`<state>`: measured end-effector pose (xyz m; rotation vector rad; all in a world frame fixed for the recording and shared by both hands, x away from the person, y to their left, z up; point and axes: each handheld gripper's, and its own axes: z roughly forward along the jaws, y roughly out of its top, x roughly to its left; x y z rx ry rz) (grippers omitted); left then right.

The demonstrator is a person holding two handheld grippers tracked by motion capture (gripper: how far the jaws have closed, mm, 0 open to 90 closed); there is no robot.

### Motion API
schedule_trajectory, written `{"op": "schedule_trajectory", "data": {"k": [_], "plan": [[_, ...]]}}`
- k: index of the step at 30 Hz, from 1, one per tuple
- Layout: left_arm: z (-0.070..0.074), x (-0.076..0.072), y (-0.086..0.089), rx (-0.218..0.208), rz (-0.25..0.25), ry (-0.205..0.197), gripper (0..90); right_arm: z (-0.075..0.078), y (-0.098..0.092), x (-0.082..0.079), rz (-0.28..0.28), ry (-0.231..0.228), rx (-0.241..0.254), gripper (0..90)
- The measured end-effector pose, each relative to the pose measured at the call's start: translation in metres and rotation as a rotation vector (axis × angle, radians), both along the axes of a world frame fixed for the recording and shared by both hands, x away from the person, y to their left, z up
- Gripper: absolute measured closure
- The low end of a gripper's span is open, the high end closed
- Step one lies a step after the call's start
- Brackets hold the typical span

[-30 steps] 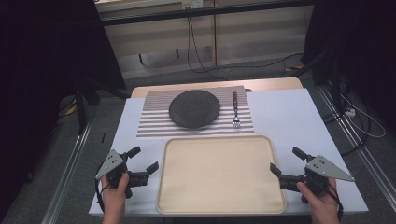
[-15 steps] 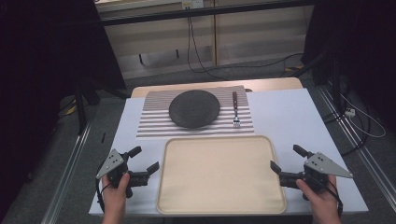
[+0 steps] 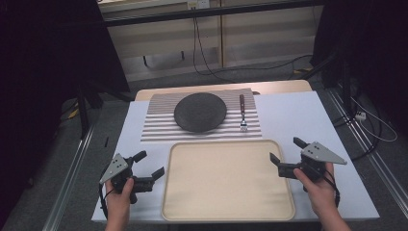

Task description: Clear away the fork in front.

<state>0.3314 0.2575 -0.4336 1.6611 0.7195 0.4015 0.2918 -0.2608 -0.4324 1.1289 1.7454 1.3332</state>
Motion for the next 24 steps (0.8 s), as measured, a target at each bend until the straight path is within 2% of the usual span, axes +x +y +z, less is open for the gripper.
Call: {"op": "schedule_trajectory", "data": {"k": [5, 6, 9, 18, 21, 23, 24], "plan": [[0.000, 0.000, 0.000, -0.003, -0.001, 0.002, 2.5, 0.003, 0.004, 0.015, 0.001, 0.009, -0.009, 2.4], [0.000, 0.000, -0.001, 0.000, -0.003, 0.002, 2.5, 0.005, 0.005, 0.024, -0.001, 0.018, -0.013, 2.5], [-0.001, 0.001, -0.001, 0.006, -0.010, 0.006, 2.5, 0.007, 0.006, 0.030, 0.000, 0.020, -0.014, 2.4], [-0.001, 0.001, -0.002, 0.006, -0.010, 0.009, 2.5, 0.007, 0.009, 0.066, -0.012, 0.090, -0.042, 2.6], [-0.002, 0.001, -0.003, 0.008, -0.015, 0.012, 2.5, 0.007, 0.010, 0.077, -0.002, 0.104, -0.019, 2.9], [-0.002, 0.001, -0.003, 0.011, -0.017, 0.012, 2.5, 0.007, 0.011, 0.080, -0.002, 0.107, -0.022, 3.0], [-0.002, 0.001, -0.004, 0.013, -0.019, 0.014, 2.6, 0.007, 0.012, 0.086, 0.007, 0.117, -0.039, 2.9]]}}
